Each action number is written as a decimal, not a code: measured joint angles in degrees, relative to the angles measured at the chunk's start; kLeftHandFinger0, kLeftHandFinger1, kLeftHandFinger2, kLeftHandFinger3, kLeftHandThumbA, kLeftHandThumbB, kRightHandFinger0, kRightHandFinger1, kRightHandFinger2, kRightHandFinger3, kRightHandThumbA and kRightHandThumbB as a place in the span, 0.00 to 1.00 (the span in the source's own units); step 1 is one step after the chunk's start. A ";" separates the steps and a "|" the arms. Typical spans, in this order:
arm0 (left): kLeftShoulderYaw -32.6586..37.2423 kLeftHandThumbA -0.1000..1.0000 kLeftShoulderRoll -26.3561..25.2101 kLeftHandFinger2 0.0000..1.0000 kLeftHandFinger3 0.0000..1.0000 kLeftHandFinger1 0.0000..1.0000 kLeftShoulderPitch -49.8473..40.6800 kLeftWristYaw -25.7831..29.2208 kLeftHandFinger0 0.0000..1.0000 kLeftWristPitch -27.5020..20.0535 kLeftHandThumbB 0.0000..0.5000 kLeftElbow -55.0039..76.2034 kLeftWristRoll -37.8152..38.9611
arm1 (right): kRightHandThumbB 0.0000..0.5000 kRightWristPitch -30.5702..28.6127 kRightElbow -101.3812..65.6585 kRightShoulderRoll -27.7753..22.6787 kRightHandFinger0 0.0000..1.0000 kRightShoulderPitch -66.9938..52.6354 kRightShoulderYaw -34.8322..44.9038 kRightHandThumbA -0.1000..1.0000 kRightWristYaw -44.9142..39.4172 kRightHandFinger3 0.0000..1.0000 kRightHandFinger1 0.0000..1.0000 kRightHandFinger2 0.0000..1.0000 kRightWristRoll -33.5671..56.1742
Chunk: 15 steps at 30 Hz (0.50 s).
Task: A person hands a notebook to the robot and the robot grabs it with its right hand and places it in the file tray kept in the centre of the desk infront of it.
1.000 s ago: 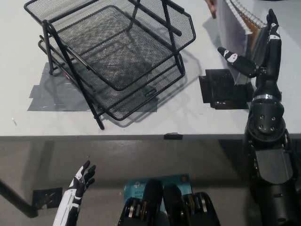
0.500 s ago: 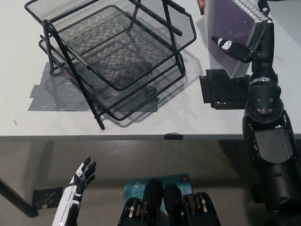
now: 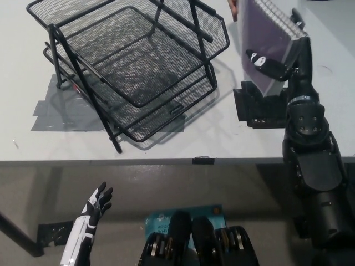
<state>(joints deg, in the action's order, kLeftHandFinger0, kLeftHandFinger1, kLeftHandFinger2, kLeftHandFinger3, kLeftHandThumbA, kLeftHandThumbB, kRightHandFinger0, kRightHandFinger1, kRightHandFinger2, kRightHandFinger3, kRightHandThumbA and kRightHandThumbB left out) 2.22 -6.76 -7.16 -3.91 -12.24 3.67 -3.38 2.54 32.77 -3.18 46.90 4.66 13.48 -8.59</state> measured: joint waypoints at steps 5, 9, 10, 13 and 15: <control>0.01 1.00 -0.21 1.00 1.00 1.00 0.31 -0.06 1.00 0.01 0.28 0.00 0.01 | 0.11 3.04 0.47 -0.52 0.00 1.46 -0.77 1.00 -2.22 0.00 0.00 0.00 0.75; 0.00 1.00 -0.33 1.00 1.00 1.00 0.51 -0.07 1.00 0.01 0.28 0.00 0.02 | 0.12 4.28 0.16 -0.53 0.00 2.10 -0.75 1.00 -2.69 0.00 0.00 0.00 1.26; 0.00 1.00 -0.35 1.00 1.00 1.00 0.52 -0.07 1.00 0.01 0.27 0.00 0.02 | 0.12 4.43 0.07 -0.54 0.00 2.15 -0.74 1.00 -2.69 0.00 0.00 0.00 1.34; -0.01 1.00 -0.39 1.00 1.00 1.00 0.59 -0.09 1.00 0.01 0.25 0.00 0.10 | 0.14 4.87 -0.40 -0.60 0.00 2.17 -0.74 1.00 -2.68 0.00 0.00 0.00 1.51; -0.01 1.00 -0.43 1.00 1.00 1.00 0.70 -0.12 1.00 0.01 0.23 0.00 0.20 | 0.18 4.85 -0.40 -0.59 0.00 2.17 -0.69 1.00 -2.66 0.00 0.00 0.00 1.62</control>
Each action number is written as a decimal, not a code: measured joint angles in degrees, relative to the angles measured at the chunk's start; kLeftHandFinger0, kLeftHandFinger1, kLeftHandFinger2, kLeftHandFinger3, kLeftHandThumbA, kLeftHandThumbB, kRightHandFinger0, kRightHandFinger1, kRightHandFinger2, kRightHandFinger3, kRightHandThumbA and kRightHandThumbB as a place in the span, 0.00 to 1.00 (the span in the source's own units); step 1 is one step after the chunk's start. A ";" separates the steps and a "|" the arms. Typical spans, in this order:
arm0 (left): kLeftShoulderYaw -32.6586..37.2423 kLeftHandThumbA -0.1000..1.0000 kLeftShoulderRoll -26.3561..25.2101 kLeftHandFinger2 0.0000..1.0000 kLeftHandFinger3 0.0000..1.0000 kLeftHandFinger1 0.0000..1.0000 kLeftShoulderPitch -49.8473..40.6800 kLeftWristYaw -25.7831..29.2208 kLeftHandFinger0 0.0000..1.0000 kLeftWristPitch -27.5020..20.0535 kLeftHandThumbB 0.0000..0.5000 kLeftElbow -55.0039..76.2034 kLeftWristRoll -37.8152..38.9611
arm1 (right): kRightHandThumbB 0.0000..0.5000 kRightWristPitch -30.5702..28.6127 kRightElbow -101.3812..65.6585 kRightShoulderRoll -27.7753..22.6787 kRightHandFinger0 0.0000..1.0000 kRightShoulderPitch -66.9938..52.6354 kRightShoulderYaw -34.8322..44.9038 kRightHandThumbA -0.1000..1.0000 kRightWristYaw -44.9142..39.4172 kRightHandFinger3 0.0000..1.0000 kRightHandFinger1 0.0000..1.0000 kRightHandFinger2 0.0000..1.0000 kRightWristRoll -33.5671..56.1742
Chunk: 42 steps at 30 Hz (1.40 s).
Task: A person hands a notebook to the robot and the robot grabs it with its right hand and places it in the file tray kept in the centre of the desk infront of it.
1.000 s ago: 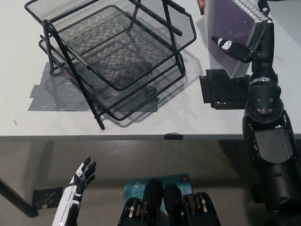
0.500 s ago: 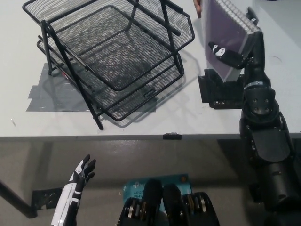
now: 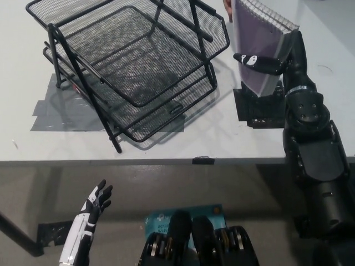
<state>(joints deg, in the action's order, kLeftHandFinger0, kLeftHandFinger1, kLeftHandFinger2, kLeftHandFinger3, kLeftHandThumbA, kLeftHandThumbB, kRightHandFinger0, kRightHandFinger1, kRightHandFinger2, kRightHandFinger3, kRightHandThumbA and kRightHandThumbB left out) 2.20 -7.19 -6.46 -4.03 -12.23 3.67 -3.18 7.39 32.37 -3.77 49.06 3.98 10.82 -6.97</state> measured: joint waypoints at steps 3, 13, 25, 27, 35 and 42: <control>-0.04 1.00 -0.11 1.00 1.00 1.00 0.34 -0.09 1.00 0.00 0.22 -0.01 0.18 | 0.16 -0.06 0.00 0.02 0.00 0.00 0.20 1.00 0.03 0.00 0.00 0.00 0.30; -0.11 1.00 -0.26 1.00 1.00 1.00 1.37 -0.51 1.00 -0.03 0.16 -0.10 0.76 | 0.13 0.13 -8.35 2.28 0.00 -0.36 5.65 0.89 0.29 0.04 0.00 0.00 4.13; -0.46 1.00 -0.37 1.00 1.00 1.00 1.39 -0.71 1.00 -0.03 0.13 -0.11 0.91 | 0.12 1.22 -25.92 5.63 0.00 -5.11 11.47 0.91 1.02 0.00 0.00 0.00 9.74; -0.58 1.00 -0.37 1.00 1.00 1.00 1.37 -0.72 1.00 -0.02 0.11 -0.12 0.98 | 0.15 1.44 -29.01 5.69 0.00 -5.13 12.30 0.90 1.39 0.00 0.00 0.00 10.41; -1.15 1.00 -0.49 1.00 1.00 1.00 1.14 -0.88 1.00 -0.02 0.11 -0.11 1.96 | 0.16 1.42 -39.40 5.61 0.00 -5.09 13.77 0.91 3.26 0.00 0.00 0.00 11.40; -1.22 1.00 -0.71 1.00 1.00 1.00 1.08 -0.90 1.00 -0.01 0.11 -0.11 2.26 | 0.16 1.21 -44.58 4.49 0.00 -4.33 10.99 0.96 4.75 0.00 0.00 0.00 6.53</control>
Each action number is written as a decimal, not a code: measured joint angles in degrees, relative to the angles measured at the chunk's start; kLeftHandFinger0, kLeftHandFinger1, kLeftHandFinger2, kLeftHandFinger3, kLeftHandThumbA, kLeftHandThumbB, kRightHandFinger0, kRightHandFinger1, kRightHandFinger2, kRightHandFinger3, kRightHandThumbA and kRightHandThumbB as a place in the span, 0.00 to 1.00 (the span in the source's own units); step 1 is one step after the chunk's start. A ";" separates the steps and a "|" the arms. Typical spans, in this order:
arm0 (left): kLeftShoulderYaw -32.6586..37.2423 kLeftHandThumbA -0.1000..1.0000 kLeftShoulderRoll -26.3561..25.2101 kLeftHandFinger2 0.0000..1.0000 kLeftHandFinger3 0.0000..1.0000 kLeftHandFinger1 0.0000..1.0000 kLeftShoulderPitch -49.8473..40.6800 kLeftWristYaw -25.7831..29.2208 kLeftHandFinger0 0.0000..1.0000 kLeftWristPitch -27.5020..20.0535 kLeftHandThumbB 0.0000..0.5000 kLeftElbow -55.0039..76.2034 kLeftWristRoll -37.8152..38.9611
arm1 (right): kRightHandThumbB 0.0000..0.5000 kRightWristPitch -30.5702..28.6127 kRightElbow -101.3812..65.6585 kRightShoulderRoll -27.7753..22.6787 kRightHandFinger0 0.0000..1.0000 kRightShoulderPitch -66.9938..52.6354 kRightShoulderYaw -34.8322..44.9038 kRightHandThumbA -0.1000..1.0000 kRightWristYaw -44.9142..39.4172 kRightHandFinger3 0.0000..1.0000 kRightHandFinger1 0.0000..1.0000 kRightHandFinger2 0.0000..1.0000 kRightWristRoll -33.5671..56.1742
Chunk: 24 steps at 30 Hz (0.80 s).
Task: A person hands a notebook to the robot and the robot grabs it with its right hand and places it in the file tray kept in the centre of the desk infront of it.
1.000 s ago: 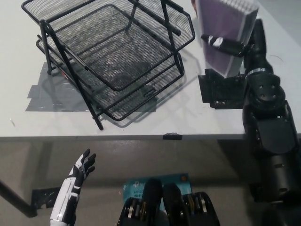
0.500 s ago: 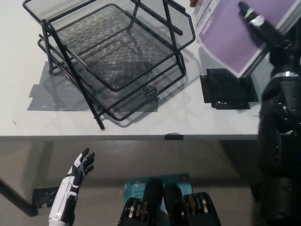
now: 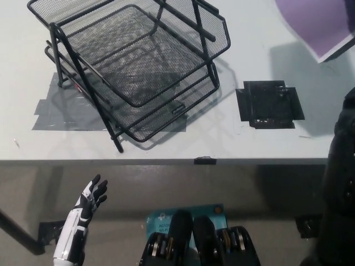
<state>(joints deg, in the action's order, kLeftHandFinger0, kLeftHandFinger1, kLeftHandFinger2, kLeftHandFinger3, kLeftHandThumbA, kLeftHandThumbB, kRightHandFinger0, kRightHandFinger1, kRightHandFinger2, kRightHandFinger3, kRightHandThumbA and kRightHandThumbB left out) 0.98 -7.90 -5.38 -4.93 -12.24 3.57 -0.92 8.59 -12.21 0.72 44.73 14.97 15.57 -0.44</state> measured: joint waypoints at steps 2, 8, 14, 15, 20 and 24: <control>0.01 1.00 -0.01 1.00 1.00 1.00 0.00 -0.01 1.00 0.02 0.12 0.00 0.02 | 0.16 -0.01 -1.67 -0.71 0.00 0.20 -1.81 0.96 0.34 0.00 0.00 0.00 -3.01; 0.02 1.00 -0.06 1.00 1.00 1.00 -0.02 -0.01 1.00 0.05 0.11 0.01 0.02 | 0.01 -0.36 -3.85 -3.45 0.00 1.40 -8.06 0.92 -0.11 0.00 0.00 0.00 -9.90; 0.03 1.00 -0.05 1.00 1.00 1.00 -0.02 -0.01 1.00 0.05 0.12 -0.01 0.02 | 0.00 -1.24 -2.00 -6.24 0.00 2.27 -15.64 0.82 -1.05 0.00 0.00 0.00 -17.04; 0.04 1.00 -0.05 1.00 1.00 1.00 -0.03 -0.01 1.00 0.05 0.12 -0.01 0.02 | 0.00 -1.56 -1.31 -6.71 0.00 2.60 -17.11 0.81 -1.23 0.00 0.00 0.00 -18.16; 0.51 1.00 -0.04 1.00 1.00 1.00 -1.87 0.00 1.00 -0.02 0.09 0.01 -0.26 | 0.01 -4.48 2.05 -8.27 0.00 4.90 -23.62 0.84 -2.29 0.00 0.00 0.00 -23.78; 0.82 1.00 -0.01 1.00 1.00 1.00 -3.97 -0.01 1.00 -0.04 0.09 0.00 -0.37 | 0.00 -6.80 5.73 -8.70 0.00 6.56 -27.73 0.91 -2.29 0.03 0.00 0.00 -28.35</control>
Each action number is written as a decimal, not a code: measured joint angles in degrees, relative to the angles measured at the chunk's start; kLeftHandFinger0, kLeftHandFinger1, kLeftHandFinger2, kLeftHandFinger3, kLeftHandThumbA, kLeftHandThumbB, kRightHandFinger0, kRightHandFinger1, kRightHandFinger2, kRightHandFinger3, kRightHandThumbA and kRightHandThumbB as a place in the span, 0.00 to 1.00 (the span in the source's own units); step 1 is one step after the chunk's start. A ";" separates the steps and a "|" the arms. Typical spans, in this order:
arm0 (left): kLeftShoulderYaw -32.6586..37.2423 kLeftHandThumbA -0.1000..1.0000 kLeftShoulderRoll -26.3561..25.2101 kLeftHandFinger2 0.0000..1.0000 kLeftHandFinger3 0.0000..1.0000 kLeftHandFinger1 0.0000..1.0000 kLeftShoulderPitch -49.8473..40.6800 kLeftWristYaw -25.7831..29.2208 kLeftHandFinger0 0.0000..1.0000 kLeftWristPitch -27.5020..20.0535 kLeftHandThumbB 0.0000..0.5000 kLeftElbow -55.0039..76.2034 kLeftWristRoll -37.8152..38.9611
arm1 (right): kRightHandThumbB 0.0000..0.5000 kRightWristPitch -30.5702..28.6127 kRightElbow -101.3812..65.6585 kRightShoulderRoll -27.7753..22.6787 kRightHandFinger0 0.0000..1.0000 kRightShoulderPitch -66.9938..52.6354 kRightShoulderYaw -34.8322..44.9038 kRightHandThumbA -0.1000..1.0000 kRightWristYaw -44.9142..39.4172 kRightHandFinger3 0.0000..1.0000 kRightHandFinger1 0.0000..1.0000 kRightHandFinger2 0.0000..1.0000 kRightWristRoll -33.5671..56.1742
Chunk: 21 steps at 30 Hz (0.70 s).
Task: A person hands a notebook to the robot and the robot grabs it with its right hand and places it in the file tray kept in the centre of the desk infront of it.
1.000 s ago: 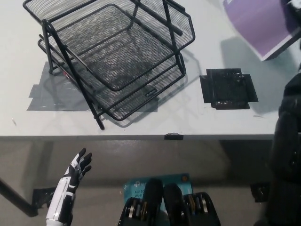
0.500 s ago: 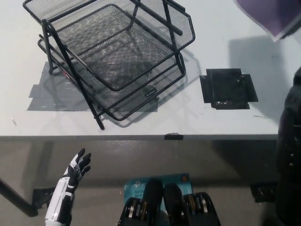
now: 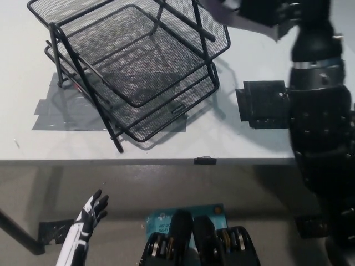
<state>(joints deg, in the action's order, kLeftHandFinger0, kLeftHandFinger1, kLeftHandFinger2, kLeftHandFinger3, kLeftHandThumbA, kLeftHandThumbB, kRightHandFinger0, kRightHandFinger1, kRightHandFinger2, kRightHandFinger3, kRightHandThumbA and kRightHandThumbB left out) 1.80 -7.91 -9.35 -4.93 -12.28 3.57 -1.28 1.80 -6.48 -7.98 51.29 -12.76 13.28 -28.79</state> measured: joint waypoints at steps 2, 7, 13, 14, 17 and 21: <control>0.13 1.00 0.02 1.00 1.00 1.00 -0.44 0.00 1.00 -0.02 0.10 0.01 0.02 | 0.00 -0.99 1.79 -0.18 0.00 0.42 -1.39 0.94 0.04 0.01 0.00 0.00 -1.99; 0.40 1.00 0.01 1.00 1.00 1.00 -0.77 -0.01 1.00 -0.10 0.09 0.01 0.11 | 0.00 -4.23 8.15 -0.33 0.00 1.33 -4.92 1.00 0.97 0.02 0.00 0.00 -8.05; 0.45 1.00 -0.01 1.00 1.00 1.00 -0.64 0.00 1.00 -0.29 0.06 -0.02 0.10 | 0.00 -6.36 13.91 -1.80 0.00 1.28 -8.89 0.97 3.14 0.00 0.00 0.00 -15.28; 0.46 1.00 -0.01 1.00 1.00 1.00 -0.60 0.00 1.00 -0.29 0.06 -0.02 0.11 | 0.00 -6.86 15.20 -2.39 0.00 1.28 -9.84 0.97 4.01 0.00 0.00 0.00 -16.89; 0.46 1.00 -0.02 1.00 1.00 1.00 -0.61 0.00 1.00 -0.30 0.05 -0.03 0.11 | 0.03 -7.77 16.57 -3.27 0.00 1.22 -10.99 0.90 5.42 0.00 0.00 0.00 -19.01; 0.50 1.00 -0.03 1.00 1.00 1.00 -0.55 0.00 1.00 -0.60 0.06 -0.08 0.12 | 0.09 -10.23 18.03 -5.48 0.00 1.23 -13.36 0.87 8.74 0.06 0.00 0.06 -23.91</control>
<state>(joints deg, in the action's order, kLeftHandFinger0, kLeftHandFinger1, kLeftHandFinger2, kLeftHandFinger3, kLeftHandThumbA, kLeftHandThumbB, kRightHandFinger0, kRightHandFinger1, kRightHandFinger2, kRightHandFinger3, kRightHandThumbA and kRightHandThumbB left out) 2.30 -7.94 -9.90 -4.94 -12.88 3.48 -1.17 -8.43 11.55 -13.46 52.52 -26.12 22.02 -52.70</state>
